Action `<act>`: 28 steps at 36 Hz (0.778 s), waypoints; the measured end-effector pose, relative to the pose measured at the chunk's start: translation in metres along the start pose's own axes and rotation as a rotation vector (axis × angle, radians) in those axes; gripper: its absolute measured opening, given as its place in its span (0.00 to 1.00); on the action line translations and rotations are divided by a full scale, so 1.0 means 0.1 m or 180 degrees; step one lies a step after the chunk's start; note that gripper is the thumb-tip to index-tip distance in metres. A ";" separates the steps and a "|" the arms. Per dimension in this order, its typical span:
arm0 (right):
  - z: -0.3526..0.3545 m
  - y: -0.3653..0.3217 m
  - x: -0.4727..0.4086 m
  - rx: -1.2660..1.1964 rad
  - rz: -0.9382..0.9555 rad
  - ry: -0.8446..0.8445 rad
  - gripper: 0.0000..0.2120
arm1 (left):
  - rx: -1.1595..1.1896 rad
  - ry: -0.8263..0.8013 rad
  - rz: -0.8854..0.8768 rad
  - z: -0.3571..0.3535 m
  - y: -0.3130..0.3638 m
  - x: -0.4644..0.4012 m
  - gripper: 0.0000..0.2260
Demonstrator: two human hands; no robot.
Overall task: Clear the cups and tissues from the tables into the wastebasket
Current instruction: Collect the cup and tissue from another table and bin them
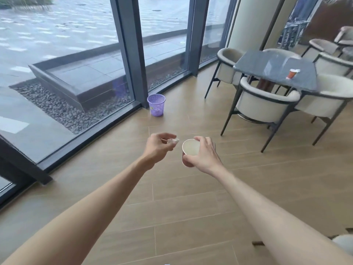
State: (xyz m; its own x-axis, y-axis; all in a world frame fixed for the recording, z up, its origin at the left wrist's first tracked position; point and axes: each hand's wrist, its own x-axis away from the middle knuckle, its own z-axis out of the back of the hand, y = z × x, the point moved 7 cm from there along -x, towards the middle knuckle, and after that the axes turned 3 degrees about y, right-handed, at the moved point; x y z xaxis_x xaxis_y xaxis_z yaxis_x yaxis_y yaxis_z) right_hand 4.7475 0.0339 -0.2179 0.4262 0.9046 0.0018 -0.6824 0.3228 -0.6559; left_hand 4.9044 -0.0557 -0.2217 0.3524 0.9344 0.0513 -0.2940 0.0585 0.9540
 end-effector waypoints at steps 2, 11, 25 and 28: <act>0.03 0.07 -0.35 -0.0018 -0.0080 -0.0019 0.38 | -0.0052 -0.0031 -0.0026 -0.09 0.08 -0.36 0.05; 0.20 0.48 -1.96 -0.0062 -0.0202 -0.0033 0.38 | -0.0248 -0.0045 -0.0026 -0.55 0.17 -2.00 0.06; 0.53 0.78 -4.90 0.0044 0.0016 -0.0362 0.38 | -0.0162 0.0469 0.0206 -1.14 0.49 -4.71 0.11; 0.46 0.77 -5.43 0.0101 0.0069 -0.0480 0.38 | -0.0084 0.0529 0.0318 -1.11 0.43 -5.20 0.13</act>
State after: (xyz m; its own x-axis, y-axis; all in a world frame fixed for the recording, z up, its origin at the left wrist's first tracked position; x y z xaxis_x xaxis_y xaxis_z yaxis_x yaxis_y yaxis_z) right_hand 4.4360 -0.4193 -0.2347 0.3188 0.9422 0.1029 -0.7099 0.3093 -0.6328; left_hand 4.6102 -0.4998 -0.2403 0.1695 0.9811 0.0939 -0.3442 -0.0303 0.9384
